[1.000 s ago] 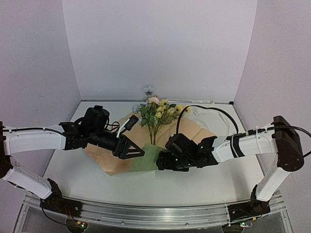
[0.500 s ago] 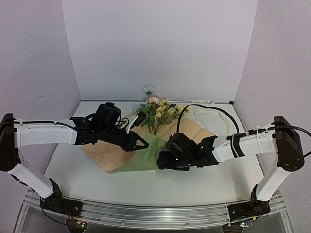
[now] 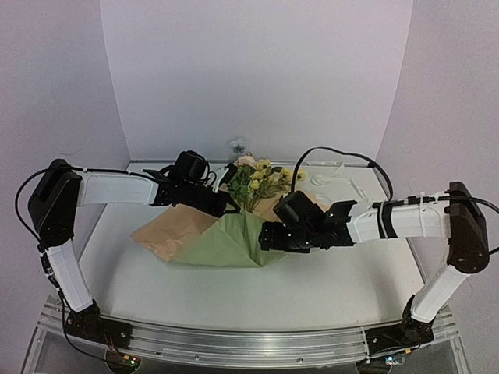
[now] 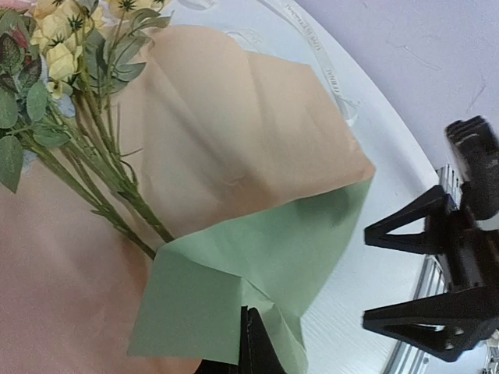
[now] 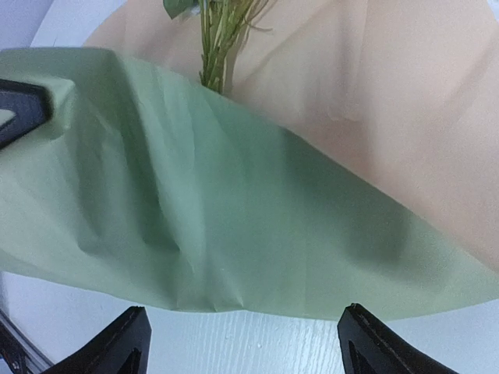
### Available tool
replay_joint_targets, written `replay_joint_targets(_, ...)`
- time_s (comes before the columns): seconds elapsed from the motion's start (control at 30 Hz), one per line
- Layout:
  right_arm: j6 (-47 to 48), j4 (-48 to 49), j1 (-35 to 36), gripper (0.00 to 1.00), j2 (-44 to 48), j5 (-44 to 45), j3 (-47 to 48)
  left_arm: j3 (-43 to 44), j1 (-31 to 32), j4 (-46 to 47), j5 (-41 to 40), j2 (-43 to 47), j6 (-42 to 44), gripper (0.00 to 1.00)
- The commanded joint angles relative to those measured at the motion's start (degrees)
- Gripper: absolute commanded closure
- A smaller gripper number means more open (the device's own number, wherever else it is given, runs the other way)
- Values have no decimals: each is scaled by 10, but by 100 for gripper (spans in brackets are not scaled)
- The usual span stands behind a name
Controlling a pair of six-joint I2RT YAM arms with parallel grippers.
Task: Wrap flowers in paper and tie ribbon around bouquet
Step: Fold the bottom corner of the flattened wrapping paper at the center of the board.
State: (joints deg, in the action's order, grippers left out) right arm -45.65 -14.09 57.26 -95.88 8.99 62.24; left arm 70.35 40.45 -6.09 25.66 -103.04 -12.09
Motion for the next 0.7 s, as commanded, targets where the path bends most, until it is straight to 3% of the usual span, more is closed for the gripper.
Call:
replay_joint_targets(0.0,36,-15,-13,15,-27,-9,52,53,-23,-12,49,-37,25,100)
replay_joint_targets(0.2,44,-39,-15,15,-27,-5,40,4,-24,25,162,-27,-3,98)
replay_joint_targets(0.37,33,-44,-19,16,-30,-12,0,-39,-24,58,164,-17,-24,88)
replay_joint_targets(0.67,-2,-52,-22,21,-29,1,-29,-20,-24,53,158,-21,-18,71)
